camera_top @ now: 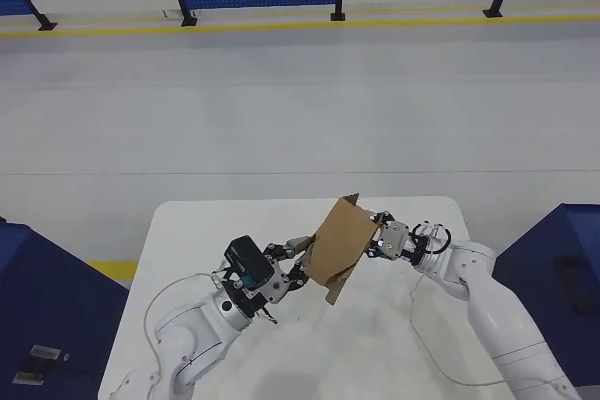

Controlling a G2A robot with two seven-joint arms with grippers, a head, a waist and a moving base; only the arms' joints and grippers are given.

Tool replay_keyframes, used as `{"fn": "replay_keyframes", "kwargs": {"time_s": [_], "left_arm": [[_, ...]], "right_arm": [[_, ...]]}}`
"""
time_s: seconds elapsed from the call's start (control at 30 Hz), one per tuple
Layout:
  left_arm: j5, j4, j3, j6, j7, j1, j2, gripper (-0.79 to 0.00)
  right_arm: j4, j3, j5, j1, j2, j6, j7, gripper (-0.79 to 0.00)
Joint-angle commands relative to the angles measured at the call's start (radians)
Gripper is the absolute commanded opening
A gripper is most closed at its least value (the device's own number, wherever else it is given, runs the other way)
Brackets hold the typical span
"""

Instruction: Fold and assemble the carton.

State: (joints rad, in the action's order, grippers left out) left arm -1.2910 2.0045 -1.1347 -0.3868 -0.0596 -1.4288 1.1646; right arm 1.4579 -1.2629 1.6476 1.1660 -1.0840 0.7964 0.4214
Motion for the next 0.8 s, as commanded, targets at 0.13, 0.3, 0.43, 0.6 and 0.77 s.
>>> {"fn": "replay_keyframes", "kwargs": {"time_s": [0.13, 0.3, 0.43, 0.6, 0.77], "left_arm": [[0.121, -0.011, -0.041, -0.054, 0.018, -0.007, -0.003, -0.785], [0.271, -0.02, -0.095, -0.145, 0.089, -0.013, -0.012, -0.785], [0.309, -0.021, -0.115, -0.206, 0.142, 0.002, -0.017, -0.785], [0.314, -0.023, -0.109, -0.203, 0.156, -0.002, -0.017, -0.785], [0.337, -0.022, -0.101, -0.207, 0.229, 0.012, -0.019, -0.785]], "right_arm": [[-0.003, -0.134, -0.137, 0.019, 0.028, -0.054, 0.066, 0.0], [0.05, -0.269, -0.254, 0.052, 0.058, -0.056, 0.125, 0.0], [0.091, -0.296, -0.317, 0.065, 0.064, -0.094, 0.13, 0.0], [0.107, -0.292, -0.338, 0.07, 0.065, -0.104, 0.121, 0.0], [0.082, -0.326, -0.177, 0.057, 0.07, 0.092, 0.172, 0.0]]}}
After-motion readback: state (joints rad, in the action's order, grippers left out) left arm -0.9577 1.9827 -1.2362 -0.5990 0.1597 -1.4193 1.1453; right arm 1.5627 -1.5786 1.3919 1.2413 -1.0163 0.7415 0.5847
